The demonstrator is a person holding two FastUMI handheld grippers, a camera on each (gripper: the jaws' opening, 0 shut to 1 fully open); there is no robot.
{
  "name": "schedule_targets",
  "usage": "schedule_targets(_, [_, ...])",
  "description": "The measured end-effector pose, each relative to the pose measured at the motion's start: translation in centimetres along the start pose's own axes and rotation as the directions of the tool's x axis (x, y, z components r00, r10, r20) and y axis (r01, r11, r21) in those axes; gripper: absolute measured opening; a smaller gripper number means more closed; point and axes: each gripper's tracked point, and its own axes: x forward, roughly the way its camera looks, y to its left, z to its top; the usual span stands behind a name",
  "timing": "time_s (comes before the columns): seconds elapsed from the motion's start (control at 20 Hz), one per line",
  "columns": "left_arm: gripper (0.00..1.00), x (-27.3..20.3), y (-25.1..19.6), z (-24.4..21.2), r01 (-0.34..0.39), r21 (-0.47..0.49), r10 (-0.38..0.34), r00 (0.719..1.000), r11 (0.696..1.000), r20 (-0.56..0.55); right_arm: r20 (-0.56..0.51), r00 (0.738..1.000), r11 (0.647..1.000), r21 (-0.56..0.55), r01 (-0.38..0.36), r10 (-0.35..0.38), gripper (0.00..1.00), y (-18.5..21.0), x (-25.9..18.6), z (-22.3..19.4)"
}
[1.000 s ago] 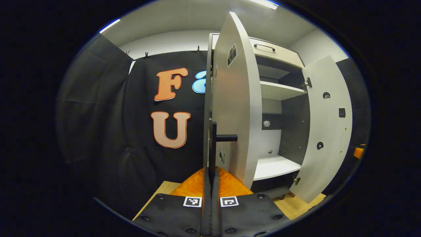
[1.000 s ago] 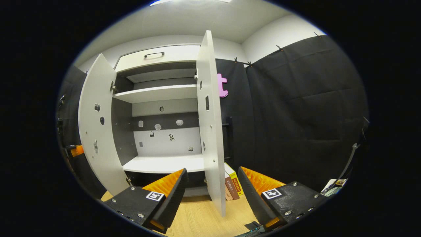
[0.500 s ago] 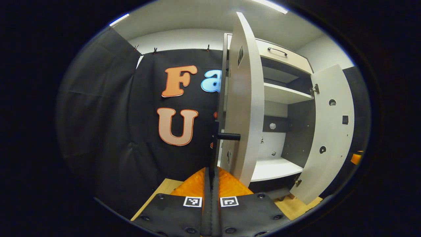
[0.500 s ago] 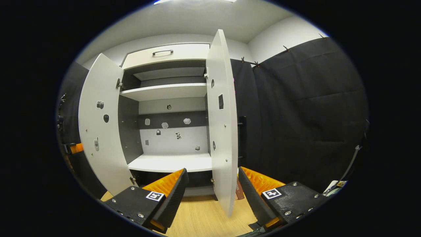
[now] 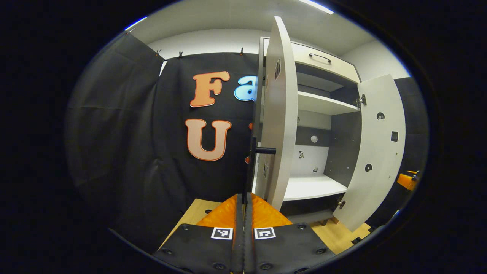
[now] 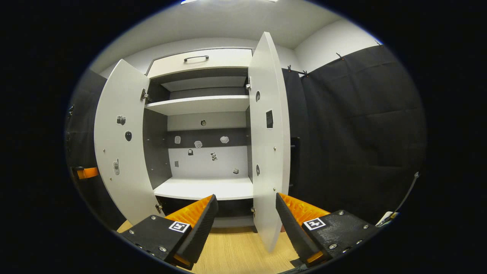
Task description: Open the right door of the double-door shoe cabinet with the right hand, and open the left door with the left hand.
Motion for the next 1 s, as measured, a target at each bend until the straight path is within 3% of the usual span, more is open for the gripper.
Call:
schedule_targets(0.15, [0.07, -1.5, 0.9, 1.4, -0.027, -0.004, 0.027, 1.0, 1.0, -0.007, 0.026, 1.0, 1.0, -0.01, -0.011, 0.011, 0.93, -0.1, 0.4, 2.2])
schedule_targets(0.35, [0.09, -3.9, 2.1, 5.7, -0.052, 0.0, 0.052, 0.996, 0.999, 0.075, 0.085, 0.996, 1.0, -0.012, -0.012, 0.013, 0.93, -0.7, -0.1, 6.9])
schedule_targets(0.5, [0.27, -5.6, 2.3, 8.0, -0.057, -0.002, 0.057, 0.994, 0.998, 0.095, 0.122, 0.992, 0.999, -0.033, 0.007, -0.003, 0.93, -1.7, -0.6, 9.8])
schedule_targets(0.55, [0.24, -6.0, 2.7, 8.8, -0.068, -0.007, 0.068, 0.993, 0.998, 0.101, 0.132, 0.991, 0.999, -0.039, 0.006, -0.001, 0.93, -1.8, -0.9, 10.6])
schedule_targets(0.65, [0.41, -7.0, 2.9, 9.9, -0.076, -0.009, 0.077, 0.991, 0.997, 0.109, 0.147, 0.989, 0.999, -0.044, 0.004, 0.003, 0.93, -2.0, -1.5, 12.0])
schedule_targets(0.7, [0.54, -7.4, 3.1, 10.8, -0.077, -0.001, 0.077, 0.989, 0.997, 0.123, 0.155, 0.988, 0.999, -0.049, 0.0, 0.007, 0.93, -2.1, -2.0, 12.6])
schedule_targets(0.8, [0.61, -8.3, 3.2, 12.1, -0.083, 0.01, 0.08, 0.985, 0.997, 0.151, 0.169, 0.986, 0.998, -0.056, 0.0, 0.009, 0.93, -2.3, -2.5, 13.5])
schedule_targets(1.0, [0.51, -9.8, 2.9, 13.9, -0.074, 0.015, 0.07, 0.98, 0.997, 0.187, 0.187, 0.982, 0.998, -0.059, -0.006, 0.017, 0.93, -2.4, -3.6, 14.5])
